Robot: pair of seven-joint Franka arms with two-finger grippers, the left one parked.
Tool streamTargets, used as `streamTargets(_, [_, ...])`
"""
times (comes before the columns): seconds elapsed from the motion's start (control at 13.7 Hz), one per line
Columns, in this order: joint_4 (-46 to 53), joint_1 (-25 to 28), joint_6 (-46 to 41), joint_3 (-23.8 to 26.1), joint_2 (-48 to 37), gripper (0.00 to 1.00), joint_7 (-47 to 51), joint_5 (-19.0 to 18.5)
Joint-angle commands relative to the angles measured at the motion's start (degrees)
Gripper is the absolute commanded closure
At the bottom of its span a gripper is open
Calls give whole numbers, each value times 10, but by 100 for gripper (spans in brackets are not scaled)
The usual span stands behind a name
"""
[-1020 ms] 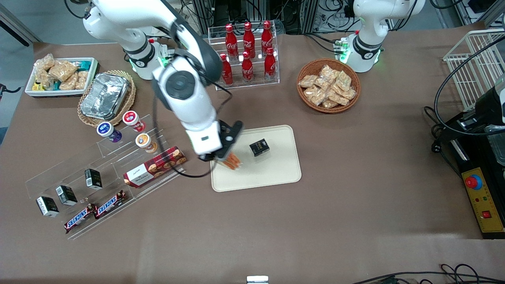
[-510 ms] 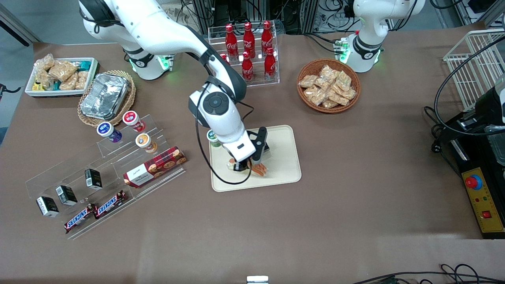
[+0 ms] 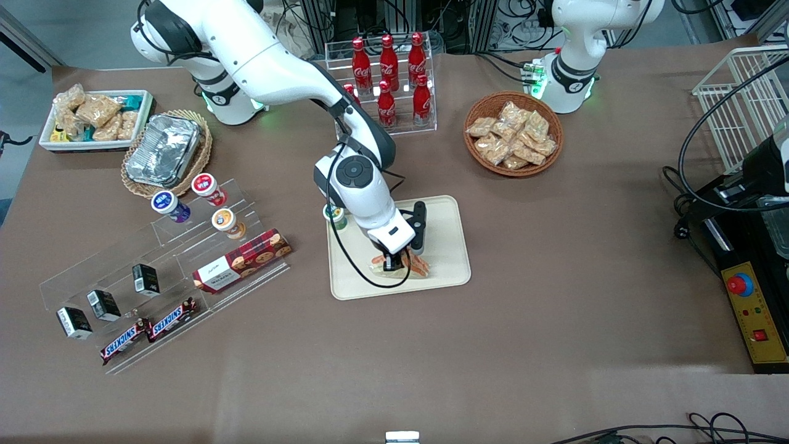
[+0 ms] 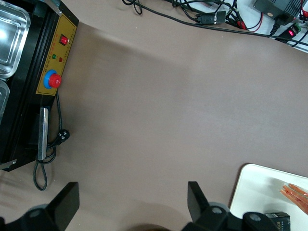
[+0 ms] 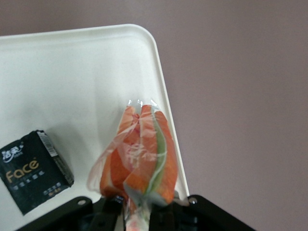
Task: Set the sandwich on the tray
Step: 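Lower the sandwich onto the tray beside the black pack and open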
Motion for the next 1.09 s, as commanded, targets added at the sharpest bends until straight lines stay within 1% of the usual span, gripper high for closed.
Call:
streamTargets(0.0, [20,2,31,-1,28,100,-29,-9])
streamTargets(0.36, [20,0,57,-1,53,100,-78,-10])
streamTargets(0.73, [20,0,69,-1,59,100,-78,-8])
streamTargets(0.8, [20,0,69,-1,59,44,-74,-6])
streamTargets(0.87, [20,0,69,-1,59,1,-74,-5])
streamTargets(1.02, [20,0,69,-1,53,0,-65,-4])
